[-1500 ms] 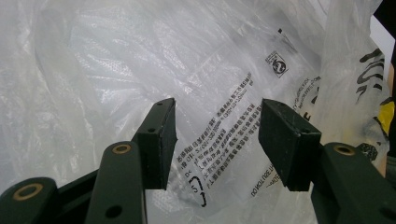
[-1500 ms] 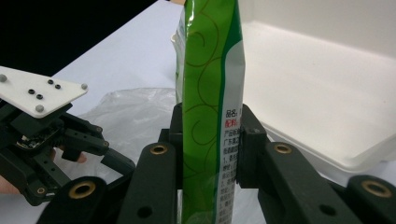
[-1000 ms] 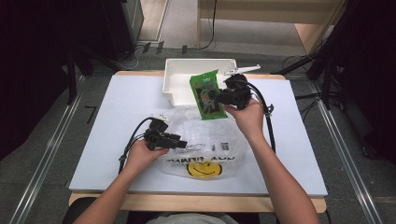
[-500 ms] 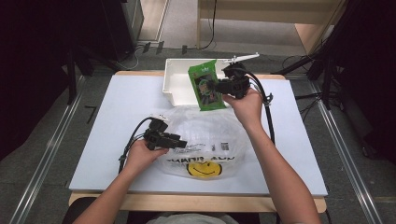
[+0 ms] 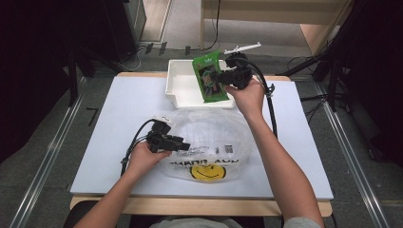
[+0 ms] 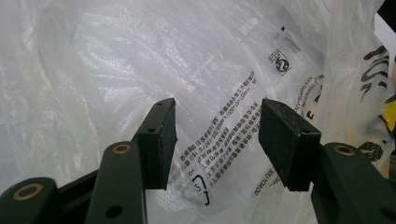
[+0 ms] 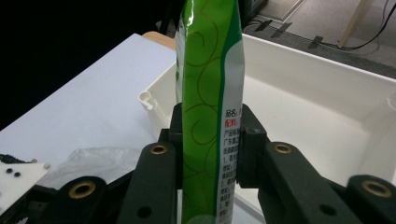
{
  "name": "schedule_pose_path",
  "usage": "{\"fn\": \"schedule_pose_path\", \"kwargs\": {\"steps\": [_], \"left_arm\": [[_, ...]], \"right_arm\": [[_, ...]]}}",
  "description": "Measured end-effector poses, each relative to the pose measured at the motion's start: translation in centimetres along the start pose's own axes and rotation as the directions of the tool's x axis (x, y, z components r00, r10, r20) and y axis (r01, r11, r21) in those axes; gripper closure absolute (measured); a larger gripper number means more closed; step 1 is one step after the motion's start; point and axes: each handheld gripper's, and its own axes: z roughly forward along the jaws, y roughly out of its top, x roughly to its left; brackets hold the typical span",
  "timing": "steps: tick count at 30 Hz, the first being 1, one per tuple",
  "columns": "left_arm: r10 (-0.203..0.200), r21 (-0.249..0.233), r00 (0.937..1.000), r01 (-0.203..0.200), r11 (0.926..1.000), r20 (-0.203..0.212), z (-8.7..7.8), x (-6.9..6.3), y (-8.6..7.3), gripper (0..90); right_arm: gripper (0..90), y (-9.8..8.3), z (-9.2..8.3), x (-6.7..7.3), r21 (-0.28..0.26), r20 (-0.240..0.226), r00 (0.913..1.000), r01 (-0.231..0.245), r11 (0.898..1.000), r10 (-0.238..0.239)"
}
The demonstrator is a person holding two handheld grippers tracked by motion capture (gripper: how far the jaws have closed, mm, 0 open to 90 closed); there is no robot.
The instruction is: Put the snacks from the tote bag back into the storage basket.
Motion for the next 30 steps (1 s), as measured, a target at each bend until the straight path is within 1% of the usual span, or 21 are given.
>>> {"fn": "schedule_pose_path", "kwargs": {"steps": [2, 3, 5, 10, 11, 13, 15, 18, 19, 21, 23, 24, 25, 28, 29, 30], "left_arm": [[-0.001, 0.0, 1.0, 0.001, 1.0, 0.001, 0.0, 0.0, 0.0, 47.9], [-0.001, 0.002, 1.0, 0.001, 1.0, 0.002, 0.0, 0.0, 0.0, 47.9], [-0.001, 0.002, 1.0, 0.001, 1.0, 0.002, 0.0, 0.0, 0.0, 47.9], [-0.003, -0.002, 1.0, 0.003, 1.0, 0.003, 0.0, 0.0, 0.0, 47.9], [-0.005, -0.002, 1.0, 0.005, 1.0, 0.003, 0.0, 0.1, 0.0, 47.9], [-0.005, -0.002, 1.0, 0.005, 1.0, 0.002, 0.0, 0.1, 0.0, 47.9], [-0.002, 0.003, 1.0, 0.002, 1.0, 0.001, 0.0, 0.1, 0.0, 47.9], [-0.002, 0.001, 1.0, 0.002, 1.0, 0.002, 0.0, 0.1, 0.0, 47.9], [-0.001, 0.004, 1.0, 0.001, 1.0, 0.002, 0.0, 0.1, 0.0, 47.9], [-0.001, 0.003, 1.0, 0.001, 1.0, 0.004, 0.0, 0.1, 0.0, 47.9], [-0.001, 0.005, 1.0, 0.001, 1.0, 0.003, 0.0, 0.1, 0.0, 47.9], [-0.001, 0.004, 1.0, 0.001, 1.0, 0.003, 0.0, 0.1, 0.0, 47.9], [0.001, 0.007, 1.0, -0.001, 1.0, 0.002, 0.1, 0.1, 0.0, 47.9], [-0.001, 0.005, 1.0, 0.001, 1.0, 0.006, 0.1, 0.1, 0.0, 47.9], [-0.001, 0.007, 1.0, 0.001, 1.0, 0.009, 0.0, 0.2, 0.0, 47.9], [-0.001, 0.007, 1.0, 0.001, 1.0, 0.009, 0.0, 0.2, 0.0, 47.9]], "right_arm": [[74.9, 0.3, 0.3, -0.1, -0.014, 0.005, 1.0, 0.003, 1.0, -0.003], [74.9, 0.5, 0.4, -0.2, -0.006, 0.006, 1.0, -0.002, 1.0, 0.002], [74.9, 0.8, 0.7, -0.2, 0.004, 0.018, 0.9998, 0.004, 1.0, -0.004], [74.9, 1.4, 1.2, -0.4, -0.001, 0.014, 0.9999, 0.0, 1.0, 0.0], [74.9, 1.6, 1.4, -0.4, 0.007, 0.013, 0.9999, -0.01, 1.0, 0.01], [74.9, 1.8, 1.7, -0.5, 0.017, 0.027, 0.9996, 0.0, 1.0, 0.0], [74.9, 2.1, 1.9, -0.8, 0.014, 0.03, 0.9995, -0.009, 1.0, 0.008], [74.9, 2.3, 2.1, -1.0, 0.012, 0.037, 0.9992, -0.013, 1.0, 0.012], [74.9, 2.4, 2.4, -1.3, 0.004, 0.04, 0.9991, -0.017, 1.0, 0.017], [74.9, 2.5, 2.7, -1.6, 0.0, 0.035, 0.9989, -0.031, 1.0, 0.031], [74.9, 2.6, 2.8, -1.8, 0.006, 0.037, 0.9988, -0.032, 0.999, 0.032], [74.9, 2.7, 3.0, -1.8, 0.012, 0.048, 0.9984, -0.031, 0.999, 0.03], [74.9, 2.8, 3.3, -1.9, 0.007, 0.058, 0.998, -0.025, 1.0, 0.025], [74.9, 2.9, 3.7, -1.9, 0.004, 0.049, 0.9982, -0.035, 0.999, 0.034], [74.9, 3.1, 4.2, -1.9, 0.007, 0.058, 0.998, -0.023, 1.0, 0.022], [74.9, 3.1, 4.2, -1.9, 0.007, 0.058, 0.998, -0.023, 1.0, 0.022]]}}
